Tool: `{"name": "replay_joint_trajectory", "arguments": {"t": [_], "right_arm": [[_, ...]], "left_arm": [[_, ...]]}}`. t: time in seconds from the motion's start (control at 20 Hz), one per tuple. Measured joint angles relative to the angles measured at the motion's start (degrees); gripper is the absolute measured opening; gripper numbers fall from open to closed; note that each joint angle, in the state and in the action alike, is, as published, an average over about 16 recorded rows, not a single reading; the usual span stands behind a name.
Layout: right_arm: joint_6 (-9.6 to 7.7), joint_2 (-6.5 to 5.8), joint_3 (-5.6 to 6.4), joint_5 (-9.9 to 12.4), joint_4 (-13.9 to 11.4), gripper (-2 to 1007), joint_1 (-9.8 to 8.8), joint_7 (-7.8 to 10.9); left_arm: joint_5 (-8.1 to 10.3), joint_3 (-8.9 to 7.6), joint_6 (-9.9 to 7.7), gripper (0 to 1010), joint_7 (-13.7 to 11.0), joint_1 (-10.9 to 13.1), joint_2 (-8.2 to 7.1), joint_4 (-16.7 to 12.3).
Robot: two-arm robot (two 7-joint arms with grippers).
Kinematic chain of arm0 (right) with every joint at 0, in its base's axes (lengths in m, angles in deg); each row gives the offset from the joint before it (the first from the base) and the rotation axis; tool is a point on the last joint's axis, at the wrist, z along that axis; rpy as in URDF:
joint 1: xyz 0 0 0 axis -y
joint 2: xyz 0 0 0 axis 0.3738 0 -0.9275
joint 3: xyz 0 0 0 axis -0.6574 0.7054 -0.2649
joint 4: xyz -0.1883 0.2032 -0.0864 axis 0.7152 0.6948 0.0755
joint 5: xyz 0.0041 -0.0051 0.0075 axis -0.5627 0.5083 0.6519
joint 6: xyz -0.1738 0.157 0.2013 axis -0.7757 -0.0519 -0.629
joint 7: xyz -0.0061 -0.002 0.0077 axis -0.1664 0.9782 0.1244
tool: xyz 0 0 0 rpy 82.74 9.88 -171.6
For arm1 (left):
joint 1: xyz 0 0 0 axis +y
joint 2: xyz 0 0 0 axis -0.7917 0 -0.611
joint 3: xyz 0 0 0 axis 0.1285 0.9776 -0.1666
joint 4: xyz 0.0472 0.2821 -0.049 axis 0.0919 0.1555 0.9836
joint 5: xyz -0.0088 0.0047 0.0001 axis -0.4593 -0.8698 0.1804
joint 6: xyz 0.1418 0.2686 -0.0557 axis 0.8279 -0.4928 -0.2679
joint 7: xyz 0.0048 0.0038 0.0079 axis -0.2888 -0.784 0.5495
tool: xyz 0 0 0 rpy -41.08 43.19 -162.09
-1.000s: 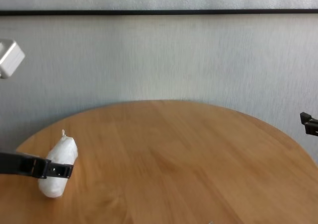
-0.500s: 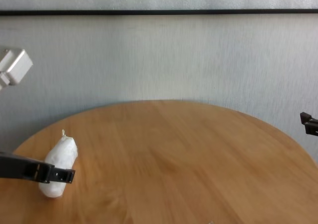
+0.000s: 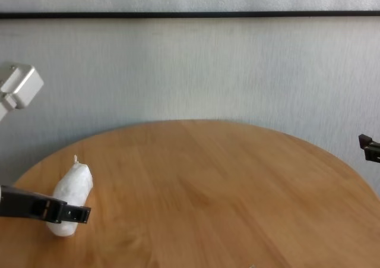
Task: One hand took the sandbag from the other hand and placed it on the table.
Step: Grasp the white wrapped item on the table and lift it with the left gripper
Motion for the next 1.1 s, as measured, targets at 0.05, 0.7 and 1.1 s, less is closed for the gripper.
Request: {"name": "replay_joint_trajectory", "arguments": {"t": [0.05,0.7,1.1], "right_arm": [[0.0,0.0,0.0,0.0,0.0,1003,0.0,0.0],[0.0,0.0,0.0,0.0,0.0,1003,0.0,0.0],[0.0,0.0,0.0,0.0,0.0,1003,0.0,0.0]], "left_arm": [[-0.15,0.02,0.05,1000,-0.08,-0.08,0.13,0.23],[-2.16,-0.03,1.21,1000,-0.51,-1.04,1.91,3.03],[-3.71,-0.54,2.2,1000,0.18,-0.97,2.71,3.74]]}}
